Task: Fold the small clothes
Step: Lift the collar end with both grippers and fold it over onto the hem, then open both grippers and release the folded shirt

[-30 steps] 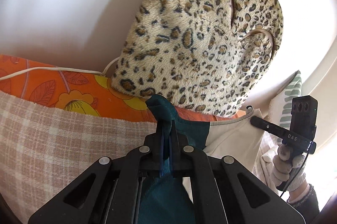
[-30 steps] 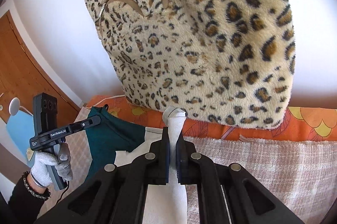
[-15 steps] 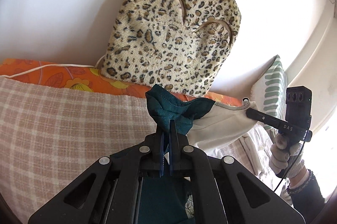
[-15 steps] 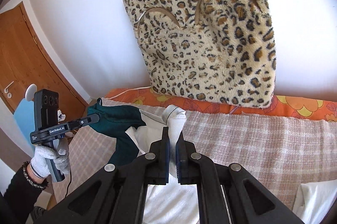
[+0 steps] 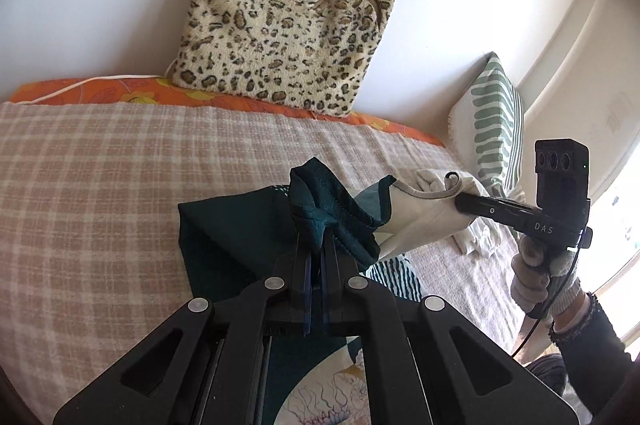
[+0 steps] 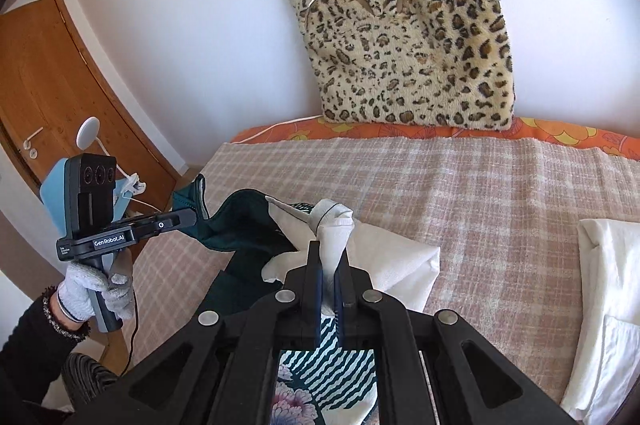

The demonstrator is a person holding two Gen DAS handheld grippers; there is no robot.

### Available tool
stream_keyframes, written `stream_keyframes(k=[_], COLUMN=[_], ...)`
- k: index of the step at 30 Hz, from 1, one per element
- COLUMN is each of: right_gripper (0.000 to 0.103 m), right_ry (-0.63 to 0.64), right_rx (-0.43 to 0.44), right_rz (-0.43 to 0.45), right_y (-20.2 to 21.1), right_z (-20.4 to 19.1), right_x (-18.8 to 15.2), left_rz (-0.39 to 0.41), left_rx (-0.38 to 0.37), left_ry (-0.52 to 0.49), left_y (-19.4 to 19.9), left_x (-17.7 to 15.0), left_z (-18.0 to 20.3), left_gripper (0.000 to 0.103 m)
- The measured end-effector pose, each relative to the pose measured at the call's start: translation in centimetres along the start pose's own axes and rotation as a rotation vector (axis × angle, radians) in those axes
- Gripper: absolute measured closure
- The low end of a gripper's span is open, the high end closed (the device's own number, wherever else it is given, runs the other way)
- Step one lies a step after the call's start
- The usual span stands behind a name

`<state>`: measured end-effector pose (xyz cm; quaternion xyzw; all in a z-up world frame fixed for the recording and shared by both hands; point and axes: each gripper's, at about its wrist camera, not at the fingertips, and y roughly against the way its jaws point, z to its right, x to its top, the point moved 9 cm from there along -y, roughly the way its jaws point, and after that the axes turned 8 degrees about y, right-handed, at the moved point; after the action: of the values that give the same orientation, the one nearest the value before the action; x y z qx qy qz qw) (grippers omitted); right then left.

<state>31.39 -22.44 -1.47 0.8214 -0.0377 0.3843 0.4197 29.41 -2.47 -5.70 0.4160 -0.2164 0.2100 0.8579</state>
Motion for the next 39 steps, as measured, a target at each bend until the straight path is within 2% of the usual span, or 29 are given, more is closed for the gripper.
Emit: stream_keyframes(k=[5, 12, 18, 21, 24, 28, 29, 30, 32, 35, 39], right_gripper=[0.101, 0.101, 0.100, 0.100, 0.099, 0.091, 0.079, 0.074, 0.073, 0.069, 0.066], right_ry=[0.017, 0.022, 0.114, 0.190, 0.262, 0.287, 0.294, 0.297, 0.278, 0.184, 0.006], right_rx=[-0.005, -0.042, -0.085, -0.082, -0.100, -0.136, -0.150, -0.161, -0.169, -0.137, -0.063], right_rz=[-0.027, -0.025, -0.048, -0.037, -0.034, -0.064, -0.072, -0.075, -0.069, -0.046, -0.032], right_y=[1.1, 2.3, 1.9, 2.2, 2.5, 2.8, 3.0, 3.3, 4.3, 5.8, 6.2], right_z=[-1.9, -2.5, -3.5, -4.5, -5.2, -4.5, -4.4, -4.3, -4.0, -3.5, -3.0], right_x=[-3.7, -6.7, -8.9, -9.9, -10.9, -12.2, -12.4, -12.6, -12.9, -13.0, -13.3], left_rz=[-0.042, -0.034, -0.070, -0.064, -0.080, -0.105, -0.105, -0.100, -0.099, -0.094, -0.085], left_rx=[0.033, 0.056, 0.096, 0.107, 0.119, 0.172, 0.178, 0.183, 0.188, 0.177, 0.095], left_ry=[-0.030, -0.077, -0.166, -0.227, -0.243, -0.258, -0.268, -0.277, -0.290, -0.245, -0.071], left_y=[0.6, 1.7, 1.6, 2.1, 2.5, 3.2, 3.6, 4.0, 4.9, 6.0, 6.8], left_x=[-4.1, -7.3, -10.2, -11.3, -12.3, -13.3, -13.6, -14.0, -14.7, -15.1, -14.6], left_z=[-0.5, -1.2, -1.5, -1.3, -1.6, -2.2, -2.1, -2.0, -1.9, -2.2, -2.9], left_gripper=[0.101, 0.101, 0.101, 0.101, 0.100, 0.096, 0.096, 0.096, 0.094, 0.094, 0.093])
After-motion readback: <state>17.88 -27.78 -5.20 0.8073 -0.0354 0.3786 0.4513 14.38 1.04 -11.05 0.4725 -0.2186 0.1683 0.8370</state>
